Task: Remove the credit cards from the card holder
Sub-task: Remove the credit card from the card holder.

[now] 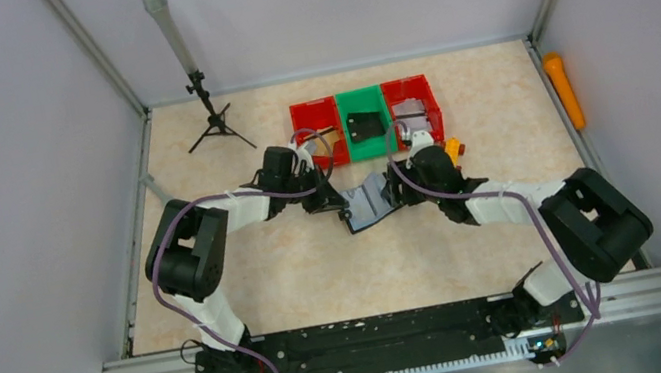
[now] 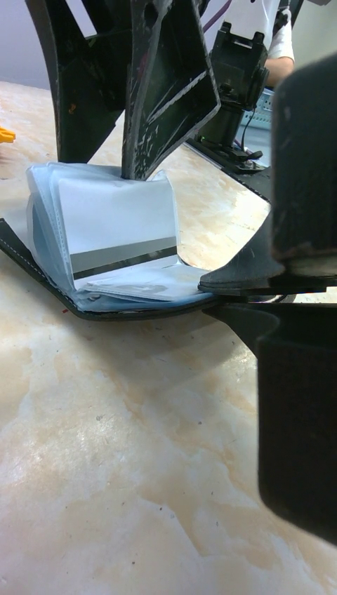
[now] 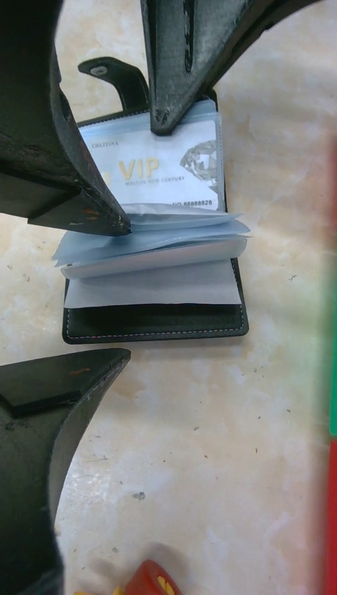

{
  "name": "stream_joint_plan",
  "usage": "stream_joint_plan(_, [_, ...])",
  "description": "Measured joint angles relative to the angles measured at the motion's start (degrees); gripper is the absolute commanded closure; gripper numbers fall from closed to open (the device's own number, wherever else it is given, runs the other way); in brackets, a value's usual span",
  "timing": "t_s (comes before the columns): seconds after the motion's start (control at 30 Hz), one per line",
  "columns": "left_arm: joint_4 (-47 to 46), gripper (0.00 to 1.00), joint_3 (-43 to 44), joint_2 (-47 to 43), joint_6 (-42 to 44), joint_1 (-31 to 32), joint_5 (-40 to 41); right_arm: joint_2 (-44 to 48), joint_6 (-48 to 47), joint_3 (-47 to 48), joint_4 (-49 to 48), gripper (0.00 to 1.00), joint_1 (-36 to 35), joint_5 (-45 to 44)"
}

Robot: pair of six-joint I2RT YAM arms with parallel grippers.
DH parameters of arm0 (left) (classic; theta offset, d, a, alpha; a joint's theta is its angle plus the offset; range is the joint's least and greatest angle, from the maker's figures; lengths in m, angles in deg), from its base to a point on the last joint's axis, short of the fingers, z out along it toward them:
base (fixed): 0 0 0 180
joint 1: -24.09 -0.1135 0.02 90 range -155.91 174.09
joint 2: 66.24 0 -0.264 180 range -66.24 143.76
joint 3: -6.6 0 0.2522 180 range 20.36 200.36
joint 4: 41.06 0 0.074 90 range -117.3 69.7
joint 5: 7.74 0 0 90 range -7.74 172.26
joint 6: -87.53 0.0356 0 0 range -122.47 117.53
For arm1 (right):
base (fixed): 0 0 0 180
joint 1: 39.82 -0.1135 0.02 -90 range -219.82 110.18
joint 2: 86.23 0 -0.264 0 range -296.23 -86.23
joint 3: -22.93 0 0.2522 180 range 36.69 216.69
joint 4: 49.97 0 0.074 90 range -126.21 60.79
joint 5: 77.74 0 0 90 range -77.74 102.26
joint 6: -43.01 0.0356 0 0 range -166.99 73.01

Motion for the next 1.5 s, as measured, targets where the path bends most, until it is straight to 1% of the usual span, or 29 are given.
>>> stream_joint_plan(0.17, [0.17,1.0,0.0,0.0,0.0,-0.04,-0.02,-4.09,-0.72,2.97,1.29,0.35,-0.02,1.86])
stream_joint_plan(0.3, [0.17,1.0,0.0,0.0,0.02,-0.04,-0.02,-4.48,-1.62,3.15,1.86,0.3,-0.39,3.32])
stream_joint_plan(0.4, [0.17,1.0,0.0,0.0,0.02,-0.04,-0.02,-4.44,-2.27,3.15,1.73,0.29,-0.76,3.85])
stream_joint_plan(0.43, [0.17,1.0,0.0,0.0,0.02,-0.04,-0.02,-4.42,-2.47,3.15,1.73,0.3,-0.85,3.82])
stream_joint_plan(0.53, [0.17,1.0,0.0,0.0,0.02,-0.04,-0.02,-4.31,-2.49,3.15,1.97,0.38,-0.94,2.43])
stream_joint_plan(0.57, [0.17,1.0,0.0,0.0,0.02,-0.04,-0.02,-4.31,-2.43,3.21,2.54,0.41,-0.94,1.4])
stream_joint_plan(0.77, [0.17,1.0,0.0,0.0,0.02,-0.04,0.0,-5.2,-1.36,6.34,8.68,0.51,-0.94,-6.54])
stream_joint_plan(0.87, [0.17,1.0,0.0,0.0,0.02,-0.04,0.0,-5.22,-0.55,7.13,9.92,0.52,-0.94,-10.16])
stream_joint_plan(0.93, [0.17,1.0,0.0,0.0,0.02,-0.04,0.0,-5.05,-0.52,7.04,9.97,0.53,-0.92,-10.8])
stream_joint_plan(1.0, [0.17,1.0,0.0,0.0,0.02,-0.04,0.0,-3.8,-1.03,5.62,8.24,0.53,-0.92,-9.57])
stream_joint_plan(1.17, [0.17,1.0,0.0,0.0,0.02,-0.04,-0.02,3.1,-2.62,-1.49,-0.02,0.49,-1.01,-1.29])
stream_joint_plan(1.3, [0.17,1.0,0.0,0.0,0.02,-0.04,-0.02,3.93,-3.89,-2.19,-4.96,0.41,-2.73,4.22])
stream_joint_plan(1.4, [0.15,1.0,0.0,0.0,0.02,-0.04,-0.02,3.93,-5.25,-2.19,-6.95,0.38,-5.18,6.14])
stream_joint_plan(1.5, [0.15,1.0,0.0,0.0,0.02,-0.04,-0.04,4.09,-6.56,-2.21,-8.09,0.37,-7.13,6.47])
